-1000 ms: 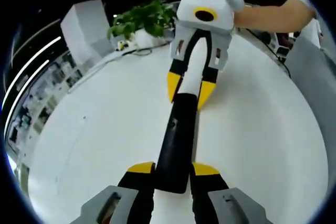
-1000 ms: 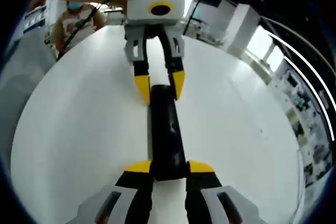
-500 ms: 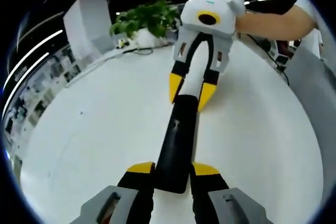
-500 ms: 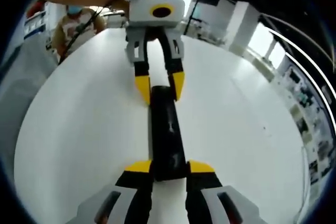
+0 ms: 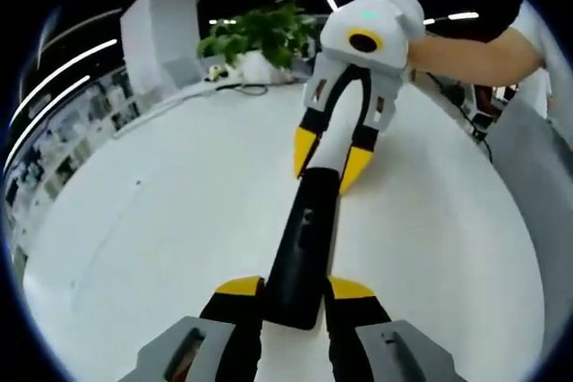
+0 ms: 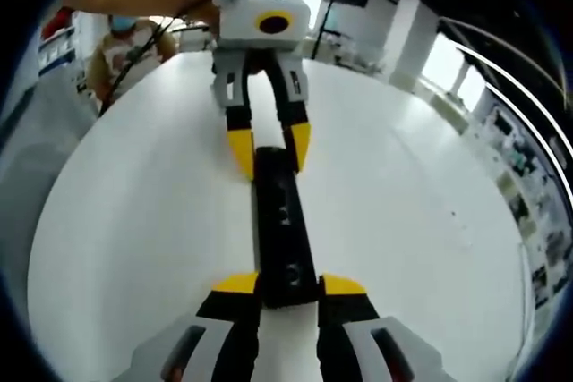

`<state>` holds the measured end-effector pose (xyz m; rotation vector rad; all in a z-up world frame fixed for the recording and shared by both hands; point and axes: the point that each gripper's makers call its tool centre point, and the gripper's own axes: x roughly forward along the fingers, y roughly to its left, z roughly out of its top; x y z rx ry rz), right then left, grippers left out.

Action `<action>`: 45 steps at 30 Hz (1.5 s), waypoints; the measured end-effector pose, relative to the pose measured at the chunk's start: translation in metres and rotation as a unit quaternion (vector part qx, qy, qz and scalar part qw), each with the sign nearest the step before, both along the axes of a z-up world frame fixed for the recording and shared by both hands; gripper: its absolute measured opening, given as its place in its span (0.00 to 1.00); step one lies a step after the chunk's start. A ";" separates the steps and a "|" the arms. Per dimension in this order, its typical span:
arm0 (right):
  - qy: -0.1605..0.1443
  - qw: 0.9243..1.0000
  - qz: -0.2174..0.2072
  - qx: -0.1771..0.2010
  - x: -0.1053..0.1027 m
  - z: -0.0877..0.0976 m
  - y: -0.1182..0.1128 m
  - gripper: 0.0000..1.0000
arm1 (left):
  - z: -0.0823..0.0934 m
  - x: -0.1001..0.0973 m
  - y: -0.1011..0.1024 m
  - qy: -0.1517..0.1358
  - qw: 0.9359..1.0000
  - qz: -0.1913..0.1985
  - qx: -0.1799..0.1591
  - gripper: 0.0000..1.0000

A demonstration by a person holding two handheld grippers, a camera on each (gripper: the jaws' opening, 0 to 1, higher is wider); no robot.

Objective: Press the specified remote control buttons in sequence, fully releasing each button before pressing the next.

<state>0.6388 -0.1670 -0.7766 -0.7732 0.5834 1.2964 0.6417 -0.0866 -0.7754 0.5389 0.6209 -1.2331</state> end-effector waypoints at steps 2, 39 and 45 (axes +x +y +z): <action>0.000 1.000 0.000 0.000 0.000 0.000 0.000 0.21 | 0.000 0.000 0.000 0.001 1.000 0.000 -0.001 0.26; 0.019 1.000 -0.014 0.014 -0.003 0.001 0.001 0.26 | 0.002 0.001 0.002 -0.020 1.000 -0.001 -0.010 0.29; 0.019 0.999 -0.030 0.039 -0.004 0.008 0.003 0.26 | 0.010 0.001 0.002 -0.020 0.999 0.020 -0.033 0.31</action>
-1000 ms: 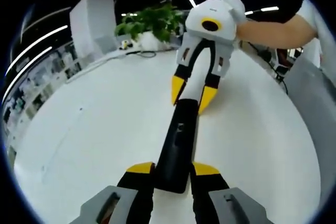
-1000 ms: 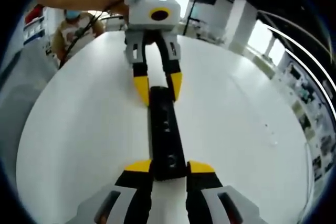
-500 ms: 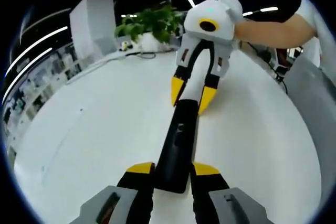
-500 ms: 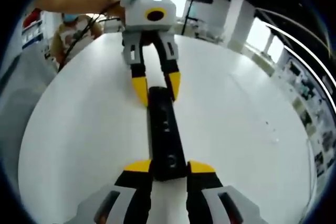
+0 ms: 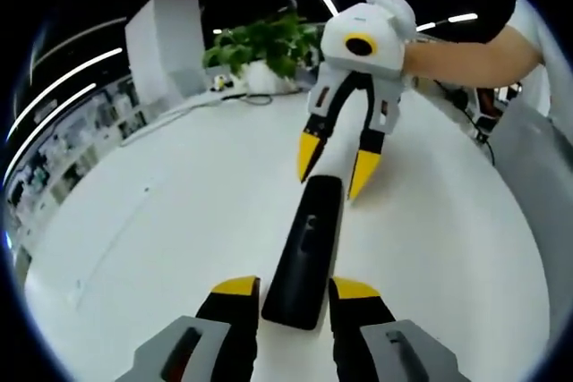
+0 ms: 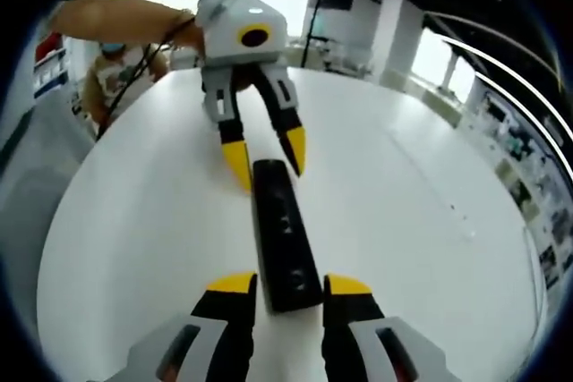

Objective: Press the specified remote control buttons in sequence, fully releasing each button before pressing the next.

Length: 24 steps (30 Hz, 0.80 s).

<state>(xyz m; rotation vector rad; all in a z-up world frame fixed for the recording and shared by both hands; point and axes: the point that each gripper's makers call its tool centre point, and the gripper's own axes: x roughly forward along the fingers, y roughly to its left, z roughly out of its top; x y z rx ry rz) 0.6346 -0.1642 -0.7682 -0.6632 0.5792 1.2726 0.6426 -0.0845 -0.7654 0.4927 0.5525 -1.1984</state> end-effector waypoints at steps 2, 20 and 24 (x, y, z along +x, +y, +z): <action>-0.005 1.000 -0.004 0.002 0.000 0.000 0.000 0.26 | 0.002 0.000 0.000 0.000 1.000 0.011 -0.009 0.34; -0.013 0.990 -0.115 0.074 0.002 0.011 -0.009 0.38 | 0.013 -0.007 0.003 -0.007 0.990 0.123 -0.065 0.65; -0.014 0.985 -0.144 0.088 0.000 0.011 -0.012 0.39 | 0.015 -0.011 0.006 -0.010 0.986 0.147 -0.072 0.73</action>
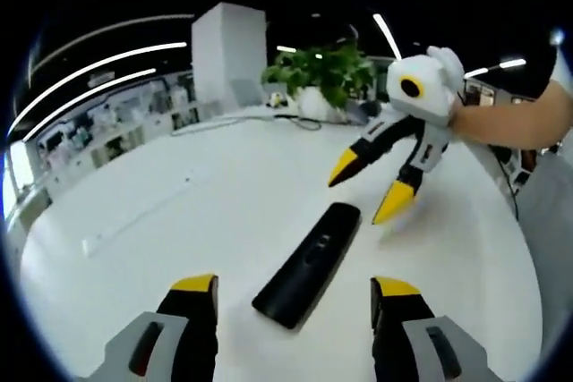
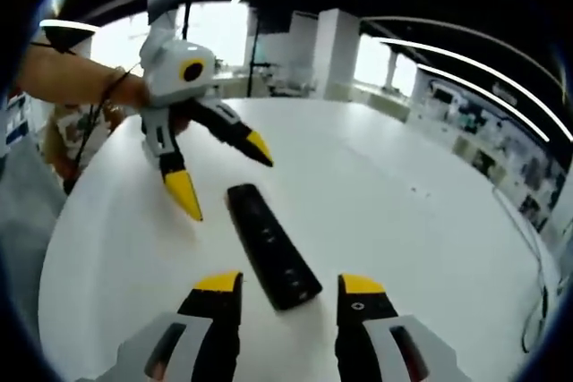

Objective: Press the specified remote control buttons in sequence, fully releasing each button before pressing the next.

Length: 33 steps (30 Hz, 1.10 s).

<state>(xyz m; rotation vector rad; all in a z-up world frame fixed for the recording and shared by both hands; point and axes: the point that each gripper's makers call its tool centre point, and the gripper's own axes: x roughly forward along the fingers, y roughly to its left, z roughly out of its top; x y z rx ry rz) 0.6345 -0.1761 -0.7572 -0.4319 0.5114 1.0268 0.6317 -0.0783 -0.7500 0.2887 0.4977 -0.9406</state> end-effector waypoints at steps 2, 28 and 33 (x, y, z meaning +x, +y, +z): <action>-0.006 1.000 -0.017 -0.008 -0.001 -0.003 -0.003 0.39 | 0.000 -0.002 0.001 0.001 1.000 0.007 -0.002 0.73; 0.000 0.997 -0.083 0.010 -0.034 0.006 -0.024 0.41 | -0.004 -0.047 0.015 0.000 0.997 0.077 0.005 0.74; -0.002 0.997 -0.082 0.003 -0.041 0.009 -0.026 0.41 | -0.005 -0.056 0.017 0.002 0.997 0.081 0.007 0.74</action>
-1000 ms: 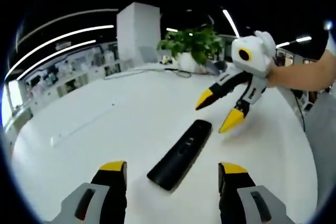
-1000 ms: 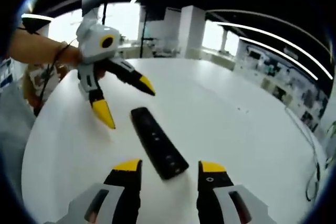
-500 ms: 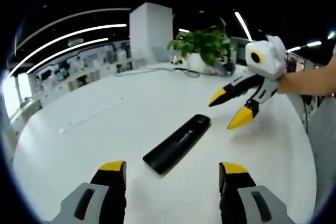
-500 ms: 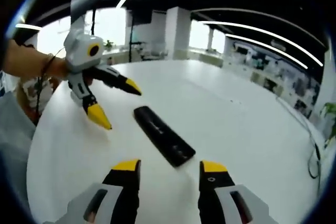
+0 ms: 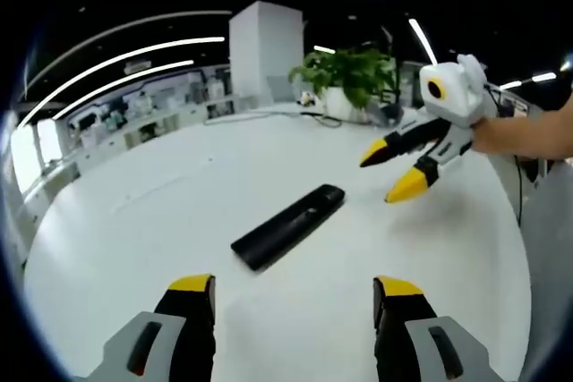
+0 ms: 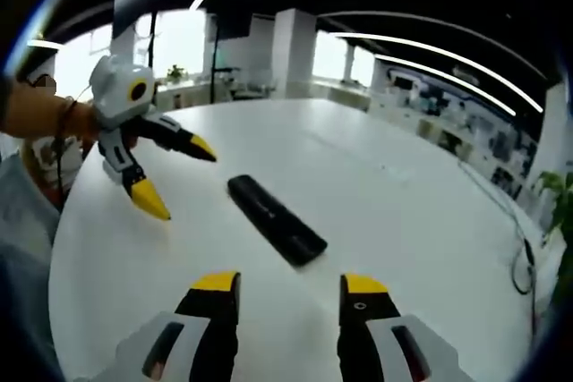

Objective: Press the specified remote control buttons in sequence, fully releasing each button before pressing the next.

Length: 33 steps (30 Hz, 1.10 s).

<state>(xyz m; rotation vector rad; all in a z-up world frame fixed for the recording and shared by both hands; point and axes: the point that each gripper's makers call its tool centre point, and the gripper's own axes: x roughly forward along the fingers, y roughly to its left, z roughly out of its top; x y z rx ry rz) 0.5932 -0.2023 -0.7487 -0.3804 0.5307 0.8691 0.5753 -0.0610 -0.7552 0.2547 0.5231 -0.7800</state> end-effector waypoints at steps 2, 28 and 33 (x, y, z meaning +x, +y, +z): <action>-0.003 1.000 0.002 -0.005 -0.003 0.002 -0.001 0.41 | 0.001 -0.004 0.001 -0.001 1.000 0.001 0.001 0.74; 0.014 1.000 0.007 -0.024 -0.055 0.007 -0.014 0.40 | 0.006 -0.059 0.012 0.000 1.000 0.016 0.013 0.73; 0.017 1.000 0.003 -0.023 -0.067 0.010 -0.017 0.39 | 0.007 -0.069 0.011 0.003 1.000 0.020 0.011 0.73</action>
